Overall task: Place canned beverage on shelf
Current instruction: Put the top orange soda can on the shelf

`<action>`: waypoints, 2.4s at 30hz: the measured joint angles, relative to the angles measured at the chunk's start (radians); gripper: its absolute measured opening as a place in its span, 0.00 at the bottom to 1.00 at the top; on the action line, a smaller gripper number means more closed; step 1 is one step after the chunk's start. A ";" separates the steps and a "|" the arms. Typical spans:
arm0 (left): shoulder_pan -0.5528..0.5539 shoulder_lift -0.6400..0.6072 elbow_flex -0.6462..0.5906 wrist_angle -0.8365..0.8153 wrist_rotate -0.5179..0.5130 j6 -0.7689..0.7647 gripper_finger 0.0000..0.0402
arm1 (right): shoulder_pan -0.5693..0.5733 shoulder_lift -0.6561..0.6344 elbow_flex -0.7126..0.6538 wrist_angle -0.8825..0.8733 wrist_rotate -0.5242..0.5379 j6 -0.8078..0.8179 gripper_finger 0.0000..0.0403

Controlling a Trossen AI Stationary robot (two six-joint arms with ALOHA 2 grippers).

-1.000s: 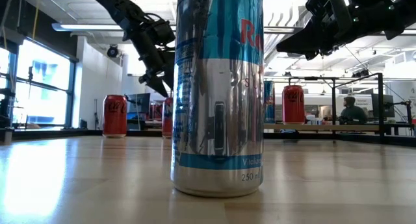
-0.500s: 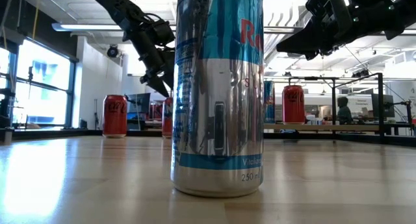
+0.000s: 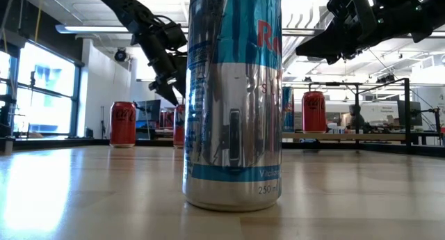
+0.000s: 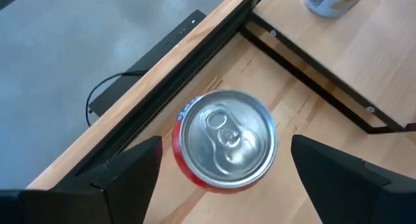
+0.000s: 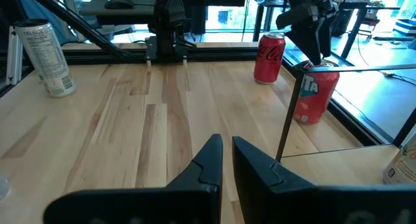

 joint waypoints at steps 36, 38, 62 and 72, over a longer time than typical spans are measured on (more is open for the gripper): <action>-0.020 0.077 -0.027 0.111 0.005 0.019 0.70 | 0.000 0.000 0.000 -0.003 0.000 0.000 0.05; -0.027 0.063 -0.030 0.094 0.001 0.008 0.70 | 0.000 0.000 0.000 -0.006 0.000 0.000 0.05; -0.598 -0.103 -0.114 0.097 -0.136 -0.322 0.70 | 0.000 0.000 0.000 -0.046 0.000 0.019 0.05; -0.768 -0.038 -0.197 0.466 -0.363 -0.521 0.70 | 0.000 0.000 0.000 -0.041 0.002 0.019 0.05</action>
